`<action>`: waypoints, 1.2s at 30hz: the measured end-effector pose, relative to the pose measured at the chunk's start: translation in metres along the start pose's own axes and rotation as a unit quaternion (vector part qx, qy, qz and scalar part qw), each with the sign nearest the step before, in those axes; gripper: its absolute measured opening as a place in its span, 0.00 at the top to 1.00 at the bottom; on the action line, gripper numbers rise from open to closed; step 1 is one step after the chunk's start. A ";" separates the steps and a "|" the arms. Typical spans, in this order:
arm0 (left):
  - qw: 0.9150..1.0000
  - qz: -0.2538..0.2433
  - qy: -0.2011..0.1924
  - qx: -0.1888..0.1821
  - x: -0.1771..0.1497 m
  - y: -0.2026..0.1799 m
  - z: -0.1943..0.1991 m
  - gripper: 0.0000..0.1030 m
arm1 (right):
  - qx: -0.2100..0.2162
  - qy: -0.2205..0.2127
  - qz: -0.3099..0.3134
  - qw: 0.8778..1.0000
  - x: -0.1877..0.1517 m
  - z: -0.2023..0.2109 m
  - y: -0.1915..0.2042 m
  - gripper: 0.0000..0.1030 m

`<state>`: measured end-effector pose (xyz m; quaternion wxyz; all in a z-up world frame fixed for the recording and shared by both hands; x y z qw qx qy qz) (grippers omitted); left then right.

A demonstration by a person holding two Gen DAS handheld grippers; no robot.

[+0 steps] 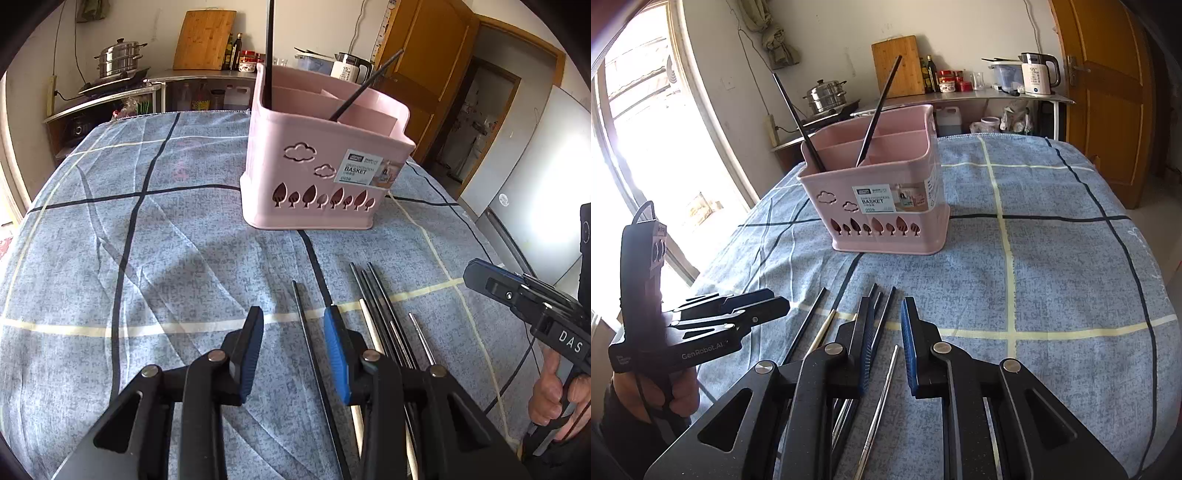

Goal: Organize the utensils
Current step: 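Move the left gripper back to the chopsticks and grasp a black one while the right gripper grasps another, then lift the left gripper's black chopstick over the pink basket while the right gripper carries its own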

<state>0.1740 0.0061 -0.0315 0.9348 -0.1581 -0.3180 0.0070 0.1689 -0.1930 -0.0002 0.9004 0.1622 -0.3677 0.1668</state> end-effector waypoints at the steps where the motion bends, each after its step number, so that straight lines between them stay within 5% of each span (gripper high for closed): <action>1: 1.000 -0.002 0.005 0.002 0.000 -0.001 -0.004 0.67 | 0.000 0.003 0.000 1.000 -0.001 -0.003 0.000 0.85; 11: 0.999 -0.016 0.026 0.028 -0.002 -0.005 -0.026 0.79 | -0.001 0.030 0.006 1.000 -0.002 -0.025 0.000 0.85; 16: 0.999 -0.034 0.026 0.034 -0.003 -0.013 -0.027 0.93 | 0.001 0.052 0.005 0.999 -0.002 -0.041 0.001 0.85; 36: 0.998 -0.027 0.034 0.046 0.004 -0.003 -0.027 0.94 | -0.032 0.111 0.033 0.993 0.000 -0.081 0.012 0.88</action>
Point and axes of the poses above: each gripper's, at about its wrist camera, not at the fingertips, and z roughly against the way its jaws point, y to its left, x to its top, the point moved 1 cm from there along -z, roughly the way its jaws point, and after that the axes turned 7 degrees about z, right-handed, at the moved point
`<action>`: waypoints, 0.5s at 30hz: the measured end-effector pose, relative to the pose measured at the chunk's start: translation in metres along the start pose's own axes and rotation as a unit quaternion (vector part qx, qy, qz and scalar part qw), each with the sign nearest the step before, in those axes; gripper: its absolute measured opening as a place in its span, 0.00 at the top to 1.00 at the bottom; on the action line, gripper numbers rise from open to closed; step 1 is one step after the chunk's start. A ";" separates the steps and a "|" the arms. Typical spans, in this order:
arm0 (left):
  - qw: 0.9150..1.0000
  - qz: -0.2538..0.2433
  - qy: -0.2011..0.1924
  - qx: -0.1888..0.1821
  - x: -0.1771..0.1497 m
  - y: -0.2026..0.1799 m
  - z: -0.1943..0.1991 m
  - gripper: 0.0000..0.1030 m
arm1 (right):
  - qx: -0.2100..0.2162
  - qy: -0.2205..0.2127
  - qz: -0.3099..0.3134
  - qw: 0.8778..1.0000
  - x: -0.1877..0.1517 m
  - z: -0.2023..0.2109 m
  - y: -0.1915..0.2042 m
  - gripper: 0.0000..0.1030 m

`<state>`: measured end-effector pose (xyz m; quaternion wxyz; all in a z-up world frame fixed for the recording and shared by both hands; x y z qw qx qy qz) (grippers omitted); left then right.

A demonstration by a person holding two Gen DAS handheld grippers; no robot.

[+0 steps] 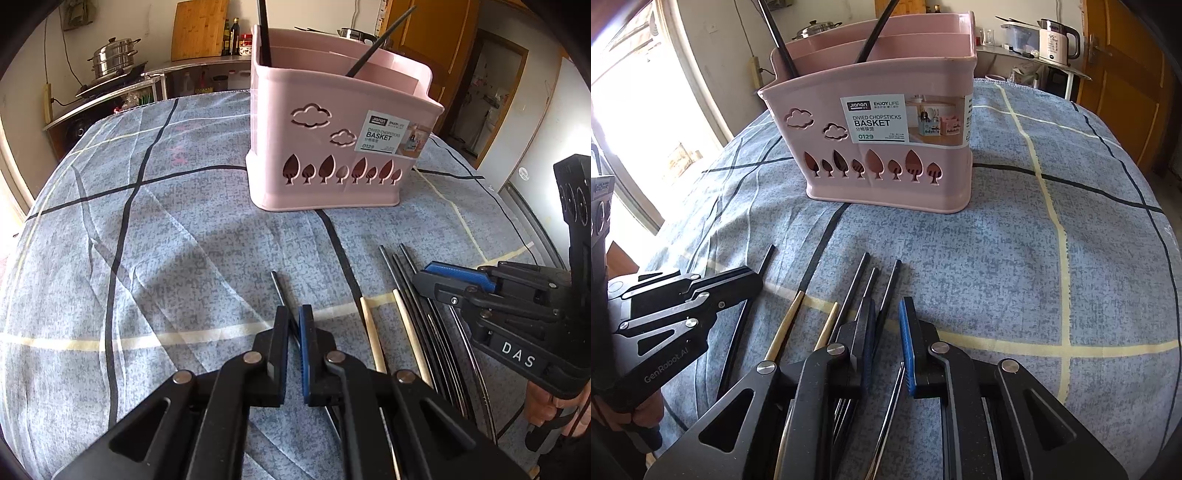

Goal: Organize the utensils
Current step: 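Lift the left gripper's black chopstick over the pink basket while the right gripper carries its own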

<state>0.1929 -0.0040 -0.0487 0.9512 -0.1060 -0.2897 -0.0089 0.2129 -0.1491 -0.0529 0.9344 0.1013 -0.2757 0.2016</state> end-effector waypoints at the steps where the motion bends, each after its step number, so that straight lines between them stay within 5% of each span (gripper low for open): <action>1: 1.000 0.000 0.002 0.000 0.000 0.000 -0.001 0.92 | -0.006 0.002 0.004 1.000 0.001 0.000 0.002 0.88; 15: 1.000 0.014 0.006 -0.016 0.009 0.000 -0.002 0.93 | 0.004 -0.007 -0.014 1.000 0.004 0.005 -0.002 0.94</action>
Point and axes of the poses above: each gripper's, at about its wrist camera, not at the fingertips, and z roughly against the way its jaws point, y to its left, x to its top, the point moved 1 cm from there along -z, roughly the way its jaws point, and after that the axes turned 7 degrees about z, right-handed, at the moved point
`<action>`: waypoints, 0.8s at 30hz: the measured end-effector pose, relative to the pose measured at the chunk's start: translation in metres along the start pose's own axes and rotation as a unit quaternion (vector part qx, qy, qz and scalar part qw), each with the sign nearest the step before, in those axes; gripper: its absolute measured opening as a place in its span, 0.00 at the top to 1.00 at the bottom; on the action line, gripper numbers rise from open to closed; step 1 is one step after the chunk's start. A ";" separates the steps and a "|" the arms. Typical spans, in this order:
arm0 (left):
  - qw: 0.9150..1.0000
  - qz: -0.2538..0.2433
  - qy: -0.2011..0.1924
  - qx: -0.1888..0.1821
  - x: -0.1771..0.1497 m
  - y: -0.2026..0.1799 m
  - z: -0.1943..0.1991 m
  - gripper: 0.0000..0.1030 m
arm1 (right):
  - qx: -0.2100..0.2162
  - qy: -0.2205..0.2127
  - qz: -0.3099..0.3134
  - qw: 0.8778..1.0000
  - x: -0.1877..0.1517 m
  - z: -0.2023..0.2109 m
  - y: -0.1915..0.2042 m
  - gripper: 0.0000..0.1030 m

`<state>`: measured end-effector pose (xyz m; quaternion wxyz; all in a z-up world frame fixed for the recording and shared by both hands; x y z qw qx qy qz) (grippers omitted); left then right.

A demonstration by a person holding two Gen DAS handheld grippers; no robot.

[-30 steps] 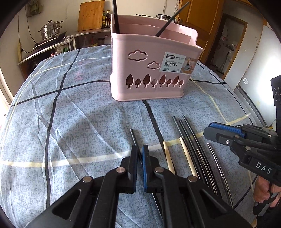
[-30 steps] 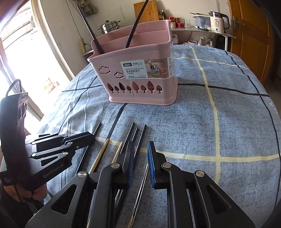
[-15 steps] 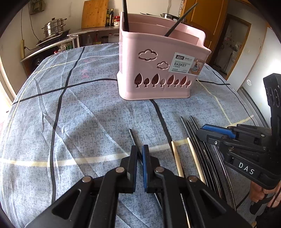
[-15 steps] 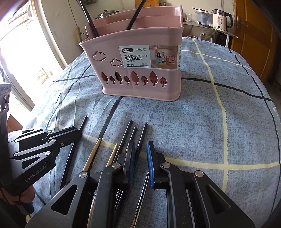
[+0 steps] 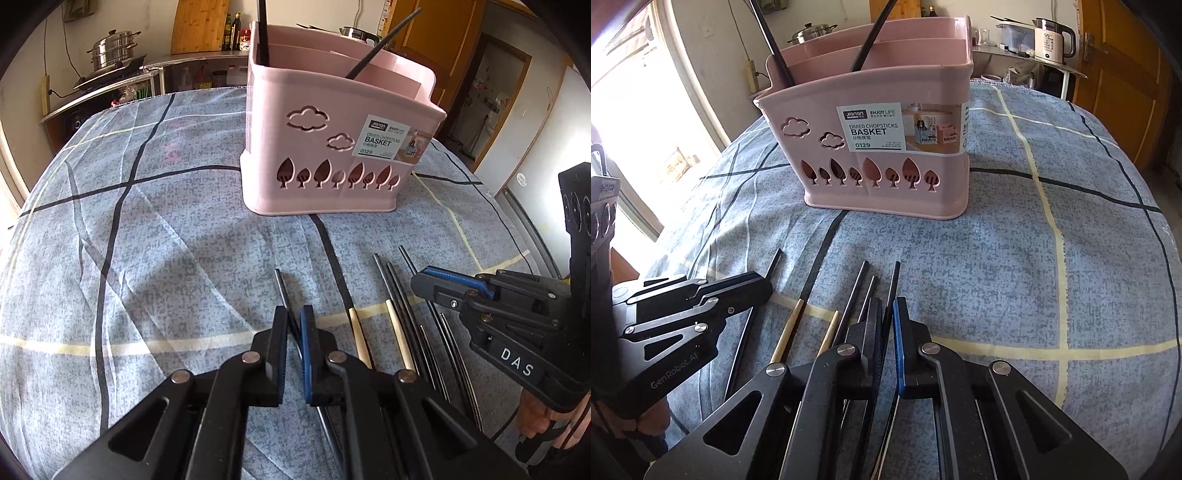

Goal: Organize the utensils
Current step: 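Lift the left gripper's black chopstick over the pink basket while the right gripper carries its own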

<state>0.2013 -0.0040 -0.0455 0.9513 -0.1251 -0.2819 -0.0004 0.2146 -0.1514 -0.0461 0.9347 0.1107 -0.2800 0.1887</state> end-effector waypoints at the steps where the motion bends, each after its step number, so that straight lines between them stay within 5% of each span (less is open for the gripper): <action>1: 1.000 0.001 -0.003 -0.003 0.001 0.000 0.003 0.93 | 0.003 -0.004 -0.002 1.000 0.001 0.004 -0.001 0.94; 24: 0.986 -0.029 -0.156 -0.045 0.051 -0.017 0.143 0.95 | 0.011 -0.201 0.011 0.980 0.040 0.155 0.004 0.96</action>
Point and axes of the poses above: each gripper's, at about its wrist camera, not at the fingertips, and z roughly against the way its jaws point, y to its left, x to its top, the point moved 1 cm from there along -z, roughly the way its jaws point, and after that the axes turned 7 degrees about z, right-handed, at the moved point
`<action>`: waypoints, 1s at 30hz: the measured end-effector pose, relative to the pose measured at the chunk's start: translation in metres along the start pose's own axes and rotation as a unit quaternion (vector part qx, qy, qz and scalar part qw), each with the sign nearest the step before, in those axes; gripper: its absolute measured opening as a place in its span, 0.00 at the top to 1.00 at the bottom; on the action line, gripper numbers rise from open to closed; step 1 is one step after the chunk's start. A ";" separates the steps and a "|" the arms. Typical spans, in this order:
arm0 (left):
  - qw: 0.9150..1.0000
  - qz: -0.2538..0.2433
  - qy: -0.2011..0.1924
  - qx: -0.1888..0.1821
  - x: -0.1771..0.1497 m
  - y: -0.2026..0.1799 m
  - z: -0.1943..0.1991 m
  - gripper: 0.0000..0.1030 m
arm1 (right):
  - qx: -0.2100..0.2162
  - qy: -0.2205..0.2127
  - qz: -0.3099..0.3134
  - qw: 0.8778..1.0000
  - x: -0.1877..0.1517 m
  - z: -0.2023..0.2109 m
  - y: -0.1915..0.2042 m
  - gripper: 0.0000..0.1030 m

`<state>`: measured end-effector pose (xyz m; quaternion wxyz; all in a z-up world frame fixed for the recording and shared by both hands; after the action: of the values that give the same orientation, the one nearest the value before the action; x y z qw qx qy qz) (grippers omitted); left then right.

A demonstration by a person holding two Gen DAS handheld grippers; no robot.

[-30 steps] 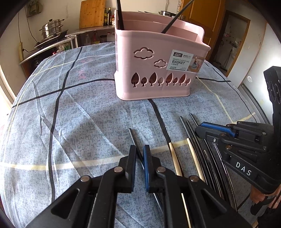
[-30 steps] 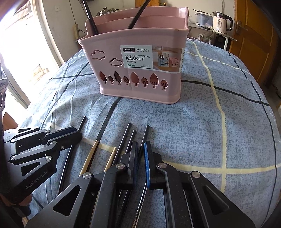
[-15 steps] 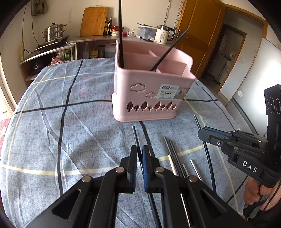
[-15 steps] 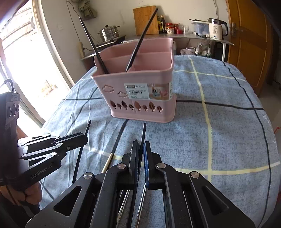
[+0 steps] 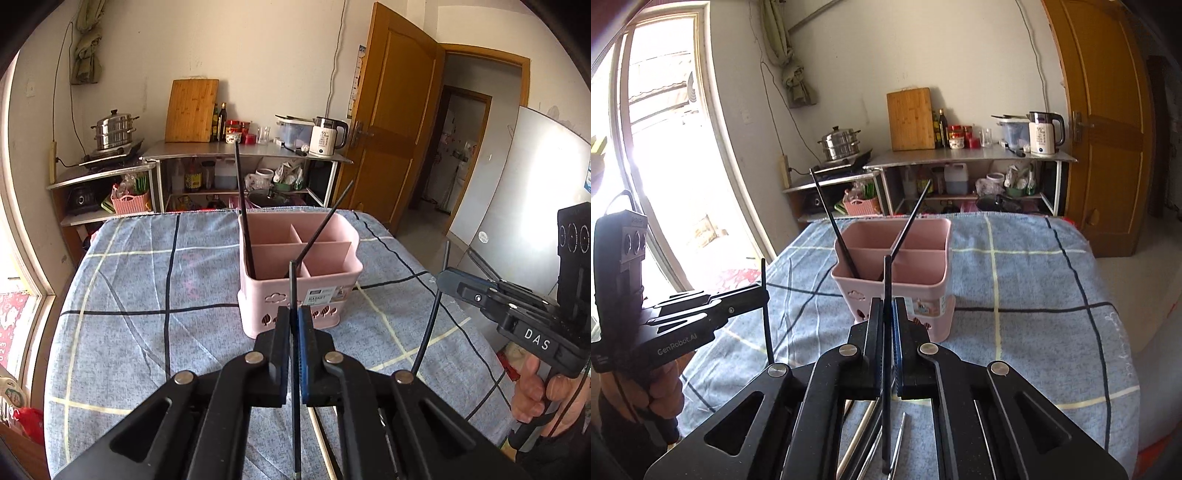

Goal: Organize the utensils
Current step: 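Lift the left gripper's black chopstick over the pink basket while the right gripper carries its own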

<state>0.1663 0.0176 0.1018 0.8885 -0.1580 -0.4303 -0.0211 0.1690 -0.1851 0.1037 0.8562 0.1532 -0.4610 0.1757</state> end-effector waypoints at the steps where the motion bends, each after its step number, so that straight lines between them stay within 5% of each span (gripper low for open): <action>1: 1.000 0.000 -0.003 0.000 0.002 0.000 0.002 0.95 | -0.002 -0.006 0.003 1.000 0.003 0.003 0.001 0.96; 30: 0.999 -0.015 -0.035 -0.015 0.035 -0.006 0.031 0.96 | -0.002 -0.054 0.030 0.998 0.032 0.035 0.002 0.96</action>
<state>0.1641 0.0242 0.1486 0.8702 -0.1651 -0.4629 -0.0349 0.1591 -0.1935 0.1495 0.8248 0.1469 -0.5111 0.1920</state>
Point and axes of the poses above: each gripper's, at about its wrist camera, not at the fingertips, and z roughly against the way its jaws point, y to its left, x to its top, the point moved 1 cm from there along -z, roughly the way its jaws point, and after that the axes turned 7 degrees about z, right-handed, at the moved point
